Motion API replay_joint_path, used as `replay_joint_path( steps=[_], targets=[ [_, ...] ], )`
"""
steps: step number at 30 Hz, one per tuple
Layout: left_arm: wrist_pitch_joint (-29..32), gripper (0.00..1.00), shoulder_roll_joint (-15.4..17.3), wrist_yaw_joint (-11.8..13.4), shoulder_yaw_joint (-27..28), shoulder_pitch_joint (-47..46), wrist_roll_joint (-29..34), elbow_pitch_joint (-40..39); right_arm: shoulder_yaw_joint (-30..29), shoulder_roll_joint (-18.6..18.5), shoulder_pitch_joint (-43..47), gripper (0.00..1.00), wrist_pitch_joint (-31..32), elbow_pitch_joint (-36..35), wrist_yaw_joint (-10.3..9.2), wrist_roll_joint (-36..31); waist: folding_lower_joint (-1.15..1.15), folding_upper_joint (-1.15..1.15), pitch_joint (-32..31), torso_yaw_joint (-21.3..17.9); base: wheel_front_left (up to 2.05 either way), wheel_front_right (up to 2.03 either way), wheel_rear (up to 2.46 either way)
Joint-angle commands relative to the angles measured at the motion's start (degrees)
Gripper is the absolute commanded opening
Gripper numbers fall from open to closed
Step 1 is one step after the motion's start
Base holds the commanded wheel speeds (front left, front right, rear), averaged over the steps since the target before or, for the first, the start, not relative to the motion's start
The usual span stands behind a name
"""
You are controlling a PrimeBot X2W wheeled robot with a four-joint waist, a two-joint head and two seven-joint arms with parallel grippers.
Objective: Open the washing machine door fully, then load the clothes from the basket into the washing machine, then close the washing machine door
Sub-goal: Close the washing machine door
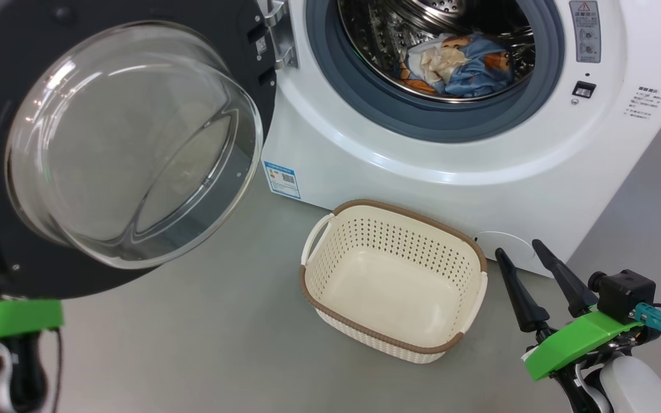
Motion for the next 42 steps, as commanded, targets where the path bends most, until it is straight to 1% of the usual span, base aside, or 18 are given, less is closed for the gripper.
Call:
replay_joint_path(
  steps=[1, 2, 3, 4, 5, 10, 17, 20, 25, 30, 37, 42],
  targets=[
    [0.6, 0.00, 2.2, -0.4, 2.4, -2.5, -1.1, -2.2, 1.2, -0.6, -0.3, 1.00, -0.3, -1.3, 0.09, 0.2, 0.00, 0.00, 0.2, -0.4, 0.00, 0.00, 0.00],
    [2.0, 0.00, 3.0, -0.6, 3.8, -4.2, -4.1, -3.7, 1.2, -0.9, -0.2, 1.00, -0.3, -1.3, 0.09, 0.2, 0.00, 0.00, 0.4, -0.7, 0.00, 0.00, 0.00],
    [2.6, 0.00, 3.5, -0.7, 4.7, -5.3, -5.7, -3.9, 1.2, -1.1, -0.1, 1.00, -0.3, -1.3, 0.09, 0.2, 0.00, 0.00, 0.5, -0.8, 0.00, 0.00, 0.00],
    [2.6, 0.00, 3.5, -0.7, 4.7, -5.3, -5.7, -3.9, 1.2, -1.1, -0.1, 1.00, -0.3, -1.3, 0.09, 0.2, 0.00, 0.00, 0.5, -0.8, 0.00, 0.00, 0.00],
    [3.1, 0.00, 4.0, -0.8, 5.7, -6.3, -7.4, -4.0, 1.2, -1.2, -0.1, 1.00, -0.3, -1.3, 0.09, 0.3, 0.00, 0.00, 0.6, -0.9, 0.00, 0.00, 0.00],
    [5.4, 0.00, 7.7, -1.2, 10.8, -11.1, -15.2, -0.3, 2.1, -2.0, -0.7, 1.00, -0.3, -1.5, 0.09, 0.4, 0.00, 0.00, 1.4, -2.2, 0.00, 0.00, 0.00],
    [9.5, 0.00, 12.9, -1.1, 20.7, -18.3, -28.8, 13.9, 2.4, -3.6, -1.1, 1.00, -0.3, -1.3, 0.09, 0.3, 0.00, 0.00, 2.5, -4.4, 0.00, 0.00, 0.00],
    [11.5, 0.00, 15.6, -0.9, 23.9, -20.8, -32.8, 20.7, 2.6, -4.3, -1.2, 1.00, -0.3, -1.3, 0.09, 0.4, 0.00, 0.00, 3.0, -5.3, 0.00, 0.00, 0.00],
    [13.7, 0.00, 19.0, -0.6, 27.0, -24.3, -36.7, 32.6, 3.1, -5.4, -1.4, 1.00, -0.3, -1.6, 0.09, 0.6, 0.00, 0.00, 3.9, -6.2, 0.00, 0.00, 0.00],
    [15.4, 0.00, 21.1, -0.6, 29.9, -27.6, -41.0, 41.9, 4.0, -6.7, -2.0, 1.00, -0.3, -1.8, 0.09, 0.5, 0.00, 0.00, 5.4, -6.8, 0.00, 0.00, 0.00],
    [17.5, 0.00, 24.0, -0.8, 31.7, -30.1, -43.7, 50.2, 3.9, -7.9, -2.4, 1.00, -0.3, -2.1, 0.09, 0.7, 0.00, 0.00, 6.9, -7.6, 0.00, 0.00, 0.00],
    [19.4, 0.00, 24.9, -1.3, 32.0, -31.4, -45.3, 53.8, 3.9, -8.1, -2.5, 1.00, -0.3, -2.1, 0.09, 0.8, 0.00, 0.00, 7.3, -7.8, 0.00, 0.00, 0.00]
  ],
)
